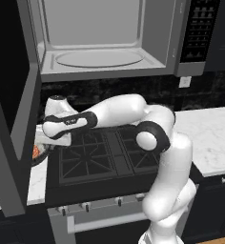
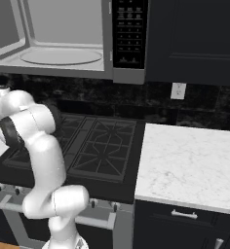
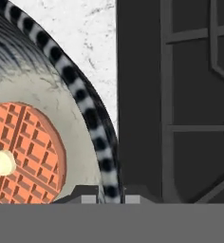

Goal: Open the microwave, place the bowl with waffle inside the microwave, then close the microwave door and turn it on.

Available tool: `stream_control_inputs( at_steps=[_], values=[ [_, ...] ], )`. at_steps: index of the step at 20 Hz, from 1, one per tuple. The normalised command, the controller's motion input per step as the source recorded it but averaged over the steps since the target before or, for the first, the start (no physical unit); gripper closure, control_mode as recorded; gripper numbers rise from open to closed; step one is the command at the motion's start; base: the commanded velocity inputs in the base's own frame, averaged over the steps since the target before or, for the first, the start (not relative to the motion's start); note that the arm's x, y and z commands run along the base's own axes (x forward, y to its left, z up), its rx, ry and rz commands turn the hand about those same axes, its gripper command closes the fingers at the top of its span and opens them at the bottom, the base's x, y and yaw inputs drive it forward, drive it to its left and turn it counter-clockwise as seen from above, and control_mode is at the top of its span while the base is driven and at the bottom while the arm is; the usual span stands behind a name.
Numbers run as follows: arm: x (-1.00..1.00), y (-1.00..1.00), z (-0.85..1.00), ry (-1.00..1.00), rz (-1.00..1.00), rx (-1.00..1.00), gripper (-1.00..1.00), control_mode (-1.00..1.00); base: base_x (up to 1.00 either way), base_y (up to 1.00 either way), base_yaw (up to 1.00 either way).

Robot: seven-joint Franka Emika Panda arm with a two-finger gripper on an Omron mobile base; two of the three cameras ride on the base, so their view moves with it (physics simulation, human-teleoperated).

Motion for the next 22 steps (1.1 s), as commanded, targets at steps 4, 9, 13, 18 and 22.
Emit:
stream_control_inputs(
  at_steps=[4, 9, 13, 18, 22],
  values=[
    [-0.05, -1.00, 0.54, -0.21, -0.06, 0.15, 1.00, -1.00, 0.00, 0.00, 0.00],
    [-0.19, -0.93, 0.71, -0.13, -0.09, 0.06, 1.00, -1.00, 0.00, 0.00, 0.00],
    [-0.51, -0.79, 0.91, 0.00, -0.07, 0.00, 1.00, -1.00, 0.00, 0.00, 0.00],
    [-0.88, -0.68, 0.61, 0.13, -0.07, -0.05, 1.00, -1.00, 0.00, 0.00, 0.00],
    [-1.00, -0.67, 0.30, 0.05, -0.07, -0.05, 1.00, -1.00, 0.00, 0.00, 0.00]
  ],
)
